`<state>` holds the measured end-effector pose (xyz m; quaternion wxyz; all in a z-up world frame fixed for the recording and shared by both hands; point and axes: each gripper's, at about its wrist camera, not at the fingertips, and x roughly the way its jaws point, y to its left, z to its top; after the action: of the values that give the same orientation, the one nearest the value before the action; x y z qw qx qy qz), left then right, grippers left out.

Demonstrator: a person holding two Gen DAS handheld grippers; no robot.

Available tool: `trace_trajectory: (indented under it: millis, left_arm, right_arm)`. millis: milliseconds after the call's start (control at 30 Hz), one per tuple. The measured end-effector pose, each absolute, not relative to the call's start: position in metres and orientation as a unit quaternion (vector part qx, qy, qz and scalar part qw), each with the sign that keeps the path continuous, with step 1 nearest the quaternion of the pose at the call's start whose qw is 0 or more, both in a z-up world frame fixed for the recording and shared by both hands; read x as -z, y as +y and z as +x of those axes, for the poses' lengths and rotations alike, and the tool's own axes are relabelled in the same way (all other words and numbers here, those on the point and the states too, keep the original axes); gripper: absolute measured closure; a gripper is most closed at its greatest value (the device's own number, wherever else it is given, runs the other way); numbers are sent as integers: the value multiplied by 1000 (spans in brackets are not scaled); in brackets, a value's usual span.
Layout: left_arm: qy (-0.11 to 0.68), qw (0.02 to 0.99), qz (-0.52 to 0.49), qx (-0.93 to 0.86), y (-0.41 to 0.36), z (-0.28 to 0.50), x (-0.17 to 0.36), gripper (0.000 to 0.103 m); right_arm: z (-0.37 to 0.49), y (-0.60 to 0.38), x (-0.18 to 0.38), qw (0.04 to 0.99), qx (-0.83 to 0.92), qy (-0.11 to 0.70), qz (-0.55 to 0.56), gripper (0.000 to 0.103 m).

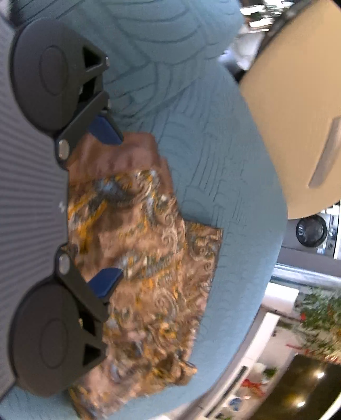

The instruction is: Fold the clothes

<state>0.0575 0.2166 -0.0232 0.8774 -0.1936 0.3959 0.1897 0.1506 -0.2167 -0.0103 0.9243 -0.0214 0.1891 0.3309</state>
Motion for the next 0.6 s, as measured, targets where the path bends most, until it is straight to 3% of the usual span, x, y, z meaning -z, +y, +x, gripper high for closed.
trace_trajectory:
  millis: [133, 267, 367, 600]
  left_arm:
    - [393, 829, -356, -180, 224, 33, 40, 2]
    - [319, 740, -559, -193, 230, -8, 79, 0]
    - [281, 726, -591, -210, 230, -16, 83, 0]
    - [286, 742, -559, -234, 221, -8, 75, 0]
  right_arm:
    - [144, -199, 18, 912, -357, 185, -80, 14]
    - [151, -202, 21, 908, -366, 202, -12, 14]
    - [152, -200, 26, 904, -372, 211, 3, 14]
    - [136, -193, 31, 901, -384, 201, -10, 14]
